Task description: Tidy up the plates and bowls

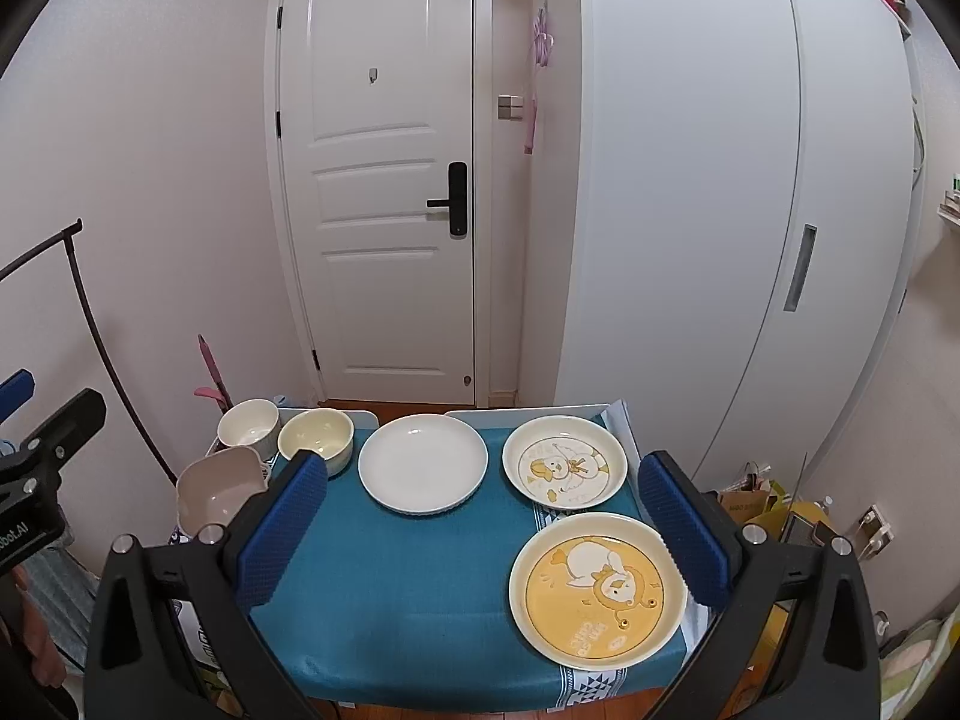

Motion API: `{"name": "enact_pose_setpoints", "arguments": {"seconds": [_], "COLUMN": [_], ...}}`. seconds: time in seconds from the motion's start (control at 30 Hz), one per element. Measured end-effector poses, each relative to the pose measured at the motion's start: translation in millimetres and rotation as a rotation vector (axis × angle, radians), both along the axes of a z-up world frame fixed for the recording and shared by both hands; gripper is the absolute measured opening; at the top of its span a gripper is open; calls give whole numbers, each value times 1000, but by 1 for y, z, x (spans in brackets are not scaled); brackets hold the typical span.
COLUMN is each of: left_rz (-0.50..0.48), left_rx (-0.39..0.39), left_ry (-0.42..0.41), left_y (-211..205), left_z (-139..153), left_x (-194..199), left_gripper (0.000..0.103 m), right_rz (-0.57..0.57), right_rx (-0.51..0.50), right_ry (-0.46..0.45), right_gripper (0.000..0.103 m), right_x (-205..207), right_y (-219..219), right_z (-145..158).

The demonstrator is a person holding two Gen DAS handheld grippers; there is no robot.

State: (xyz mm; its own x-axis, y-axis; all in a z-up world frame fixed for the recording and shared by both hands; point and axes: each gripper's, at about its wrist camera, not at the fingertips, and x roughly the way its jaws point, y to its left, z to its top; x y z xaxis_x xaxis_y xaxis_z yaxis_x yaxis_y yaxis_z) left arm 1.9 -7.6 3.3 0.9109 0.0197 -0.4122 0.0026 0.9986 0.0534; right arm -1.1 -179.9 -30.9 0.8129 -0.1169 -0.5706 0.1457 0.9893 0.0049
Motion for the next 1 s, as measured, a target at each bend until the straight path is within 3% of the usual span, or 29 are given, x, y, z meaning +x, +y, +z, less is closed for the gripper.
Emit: {"name": "enact_pose_setpoints", "arguments": {"seconds": [1.0], "left_rz": [4], "left_rx": [-1], "left_ry": [0], "left_y": [2], "left_z": [0], "left_x": [4], "left_gripper": [103], "right_rz": [10], "right_rx": [-8], "right_ry": [6], "right_gripper": [103], "right_x": [6], "right_y": [3], "right_z": [-2]}}
